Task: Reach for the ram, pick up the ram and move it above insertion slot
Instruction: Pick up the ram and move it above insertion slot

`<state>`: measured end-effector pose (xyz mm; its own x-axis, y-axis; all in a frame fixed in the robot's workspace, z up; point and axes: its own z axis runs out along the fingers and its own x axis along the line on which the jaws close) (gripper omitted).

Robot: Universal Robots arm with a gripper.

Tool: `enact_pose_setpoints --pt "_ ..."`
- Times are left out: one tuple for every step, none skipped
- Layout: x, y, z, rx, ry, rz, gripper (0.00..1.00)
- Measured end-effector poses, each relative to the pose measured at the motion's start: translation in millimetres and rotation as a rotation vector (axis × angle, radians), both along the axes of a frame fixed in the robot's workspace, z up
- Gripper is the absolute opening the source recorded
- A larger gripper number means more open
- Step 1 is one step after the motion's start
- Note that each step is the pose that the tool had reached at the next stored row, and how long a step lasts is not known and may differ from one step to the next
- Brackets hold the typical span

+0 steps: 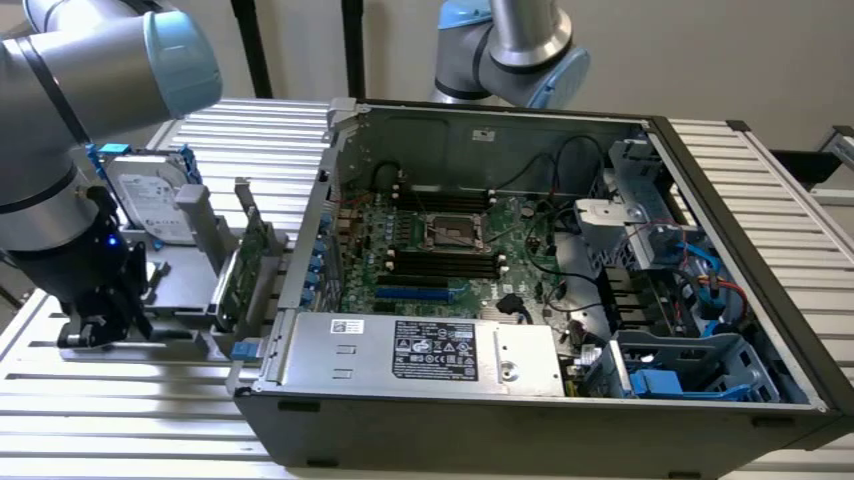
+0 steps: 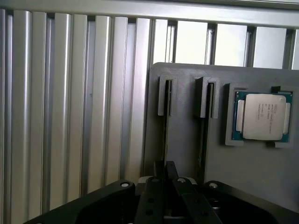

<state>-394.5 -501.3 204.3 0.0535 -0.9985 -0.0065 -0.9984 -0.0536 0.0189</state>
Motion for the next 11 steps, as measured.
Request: enact_pose_setpoints --pt "0.0 0.0 1.2 0.0005 0.0000 -0.001 0.13" --pt "0.0 0.0 2.5 0.0009 -0.0001 -0.001 0.13" --pt "0.1 0.0 4.0 0.0013 0.0000 -0.002 0.13" --pt "0.1 0.0 6.0 0.0019 0.0000 -0.002 0.13" --pt "0.1 0.0 8.1 0.0027 0.0000 -0.002 0.13" --pt "0.1 0.0 10.5 0.0033 0.0000 -0.003 0.13" --pt "0.1 0.0 13.3 0.0039 0.0000 -0.003 0.13" --pt "0.1 0.0 16.3 0.0048 -0.0001 -0.003 0.13" --pt "0.2 0.0 19.6 0.0054 -0.0002 -0.003 0.13" --pt "0.2 0.0 23.3 0.0057 0.0000 -0.004 0.13" --pt "0.2 0.0 27.4 0.0059 0.0000 -0.004 0.13"
